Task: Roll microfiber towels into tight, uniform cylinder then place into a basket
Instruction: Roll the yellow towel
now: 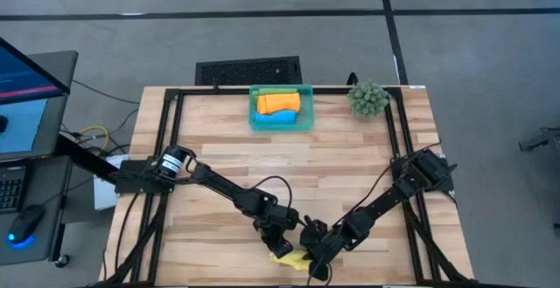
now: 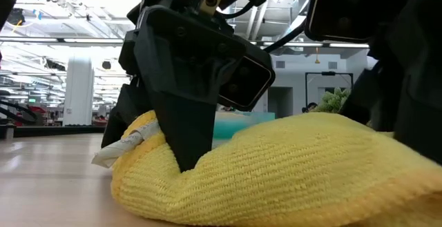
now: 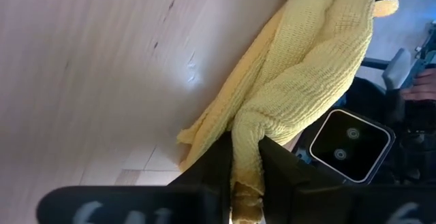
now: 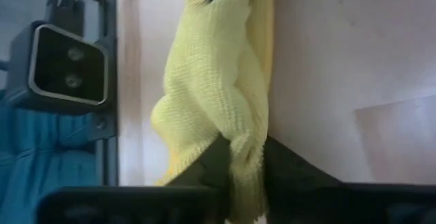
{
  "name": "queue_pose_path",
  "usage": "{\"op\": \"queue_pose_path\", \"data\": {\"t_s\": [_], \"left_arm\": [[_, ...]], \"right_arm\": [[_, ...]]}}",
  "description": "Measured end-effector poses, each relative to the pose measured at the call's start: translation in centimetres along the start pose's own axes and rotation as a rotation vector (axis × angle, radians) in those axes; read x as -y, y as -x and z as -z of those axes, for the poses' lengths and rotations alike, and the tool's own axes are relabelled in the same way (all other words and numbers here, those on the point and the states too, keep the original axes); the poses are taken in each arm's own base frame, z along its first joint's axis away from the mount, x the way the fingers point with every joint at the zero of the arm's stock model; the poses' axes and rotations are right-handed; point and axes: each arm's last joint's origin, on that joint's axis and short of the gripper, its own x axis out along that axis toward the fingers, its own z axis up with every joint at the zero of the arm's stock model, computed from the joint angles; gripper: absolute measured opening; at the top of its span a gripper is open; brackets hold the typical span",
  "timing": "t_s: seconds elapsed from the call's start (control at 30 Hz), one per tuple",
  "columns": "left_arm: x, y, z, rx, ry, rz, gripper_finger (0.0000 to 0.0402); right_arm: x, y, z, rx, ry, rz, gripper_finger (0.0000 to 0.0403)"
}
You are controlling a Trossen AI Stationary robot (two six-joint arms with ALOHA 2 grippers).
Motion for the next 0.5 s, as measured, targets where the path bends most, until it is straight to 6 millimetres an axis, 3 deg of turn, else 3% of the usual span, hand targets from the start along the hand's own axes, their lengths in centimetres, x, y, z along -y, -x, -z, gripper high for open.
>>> {"op": "queue_pose_path", "data": {"t_s": [0.13, 0.5], "left_arm": [[0.05, 0.01, -0.05, 0.01, -0.002, 0.001, 0.0051], [0.11, 0.03, -0.15, 0.02, -0.093, 0.005, 0.0085]], "right_arm": [[-0.16, -0.01, 0.05, -0.031, 0.004, -0.04, 0.0023], [-0.36, -0.01, 0.02, -0.021, 0.032, -0.06, 0.0021]]}}
